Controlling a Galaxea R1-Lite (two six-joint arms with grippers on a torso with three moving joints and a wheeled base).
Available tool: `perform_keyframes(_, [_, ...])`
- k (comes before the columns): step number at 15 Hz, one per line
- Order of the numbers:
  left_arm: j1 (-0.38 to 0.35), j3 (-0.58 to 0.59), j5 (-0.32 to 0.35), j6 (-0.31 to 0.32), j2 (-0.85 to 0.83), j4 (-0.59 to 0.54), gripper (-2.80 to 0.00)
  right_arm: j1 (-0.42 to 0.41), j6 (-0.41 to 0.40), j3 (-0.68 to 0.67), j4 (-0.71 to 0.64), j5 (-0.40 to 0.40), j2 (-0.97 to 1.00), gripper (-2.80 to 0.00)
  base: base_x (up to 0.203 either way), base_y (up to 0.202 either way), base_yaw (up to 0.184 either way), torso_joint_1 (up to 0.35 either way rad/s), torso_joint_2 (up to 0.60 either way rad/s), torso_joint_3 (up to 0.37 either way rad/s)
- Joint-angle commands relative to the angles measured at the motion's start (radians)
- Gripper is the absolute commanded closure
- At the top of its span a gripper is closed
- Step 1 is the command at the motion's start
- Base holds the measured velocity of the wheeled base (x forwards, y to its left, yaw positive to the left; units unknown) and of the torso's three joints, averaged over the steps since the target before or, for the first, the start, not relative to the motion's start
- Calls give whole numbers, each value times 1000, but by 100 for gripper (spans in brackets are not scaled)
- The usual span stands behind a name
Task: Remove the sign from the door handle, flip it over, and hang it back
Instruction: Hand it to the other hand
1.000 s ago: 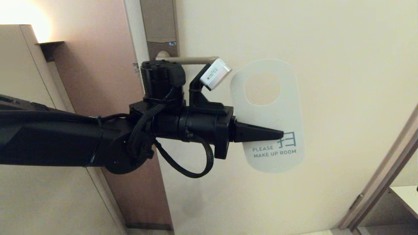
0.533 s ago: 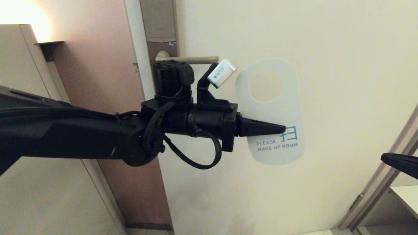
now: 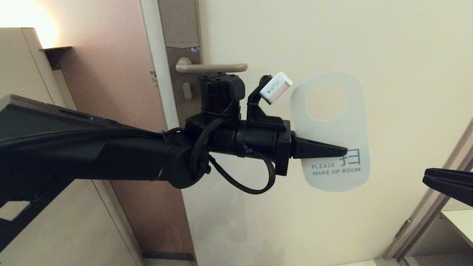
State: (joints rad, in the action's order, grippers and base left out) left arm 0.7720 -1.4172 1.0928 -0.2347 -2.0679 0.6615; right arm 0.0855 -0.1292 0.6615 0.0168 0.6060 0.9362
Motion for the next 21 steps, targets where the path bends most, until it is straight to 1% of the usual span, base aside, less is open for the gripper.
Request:
perform_keyframes(1, [7, -2, 5, -2, -11, 4, 0, 5, -1, 0, 0, 4, 2, -280, 0, 0, 0, 0, 0, 0])
perform_keyframes(6, [9, -3, 4, -1, -18, 4, 0, 5, 6, -25, 2, 15, 1, -280, 0, 0, 0, 0, 0, 0])
perform_keyframes(12, [10, -17, 3, -1, -23, 6, 0, 11, 3, -25, 3, 189, 14, -280, 0, 0, 0, 0, 0, 0])
perform_keyframes(14, [23, -55, 1, -6, -37, 6, 0, 17, 3, -24, 3, 196, 24, -280, 0, 0, 0, 0, 0, 0])
perform_keyframes(17, [56, -145, -2, -56, -76, 8, 0, 23, 5, -19, 3, 198, 38, -280, 0, 0, 0, 0, 0, 0])
perform_keyframes(19, [93, -203, -7, -84, -107, 9, 0, 23, 8, -21, 3, 196, 34, -280, 0, 0, 0, 0, 0, 0])
perform_keyframes(21, [127, -213, -19, -95, -118, 10, 0, 23, 12, -23, 3, 196, 29, -280, 0, 0, 0, 0, 0, 0])
